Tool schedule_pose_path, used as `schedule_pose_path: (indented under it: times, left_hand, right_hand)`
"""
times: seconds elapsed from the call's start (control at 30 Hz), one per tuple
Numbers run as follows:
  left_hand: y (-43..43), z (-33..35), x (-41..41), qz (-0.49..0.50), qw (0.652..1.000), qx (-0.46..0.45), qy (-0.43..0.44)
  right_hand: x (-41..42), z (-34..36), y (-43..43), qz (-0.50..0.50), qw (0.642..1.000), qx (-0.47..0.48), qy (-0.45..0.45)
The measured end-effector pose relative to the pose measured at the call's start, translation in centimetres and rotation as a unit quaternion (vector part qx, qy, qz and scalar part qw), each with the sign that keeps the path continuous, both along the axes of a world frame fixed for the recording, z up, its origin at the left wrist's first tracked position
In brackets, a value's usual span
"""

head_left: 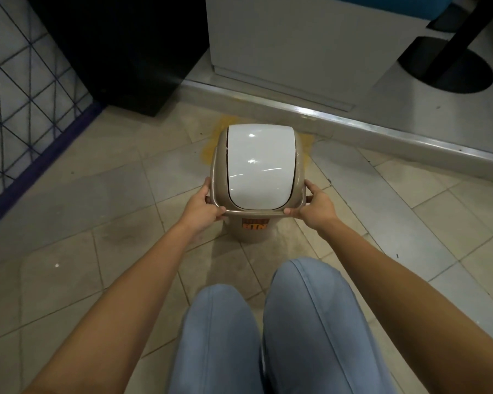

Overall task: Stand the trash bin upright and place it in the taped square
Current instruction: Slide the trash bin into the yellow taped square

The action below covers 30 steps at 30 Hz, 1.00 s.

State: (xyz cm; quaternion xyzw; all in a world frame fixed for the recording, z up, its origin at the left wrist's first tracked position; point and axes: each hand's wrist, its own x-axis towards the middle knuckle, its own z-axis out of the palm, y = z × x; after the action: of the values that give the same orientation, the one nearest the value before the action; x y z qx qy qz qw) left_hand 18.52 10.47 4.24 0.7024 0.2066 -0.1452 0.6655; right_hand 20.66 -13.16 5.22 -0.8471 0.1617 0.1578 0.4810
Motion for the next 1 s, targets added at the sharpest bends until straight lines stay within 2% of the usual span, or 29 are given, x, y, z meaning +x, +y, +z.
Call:
schedule_pose_path:
  times: [0.47,0.7,0.8,1.0]
  left_hand:
    - [-0.5,-0.3,6.6,0.043,0.998,0.033,-0.030]
    - [0.3,-1.3,8.5,0.044,0.999,-0.007,-0.025]
    - [1.1,-1.7,9.4,0.018,0.999,-0.009,-0.026]
    - [2.1,-1.8,10.8,-0.060,0.996,0.066,-0.030]
  right_hand:
    - [6.1,-0.3,0.7,0.003,0.999,0.021,-0.034]
    - [8.3,0.1,0.5,0.006,0.999,0.032,-0.008]
    - [9.1,-0.1,0.3,0.000,0.998,0.055,0.029]
    - [10.3,-0.1,0.3,-0.005,0.997,0.053,0.046]
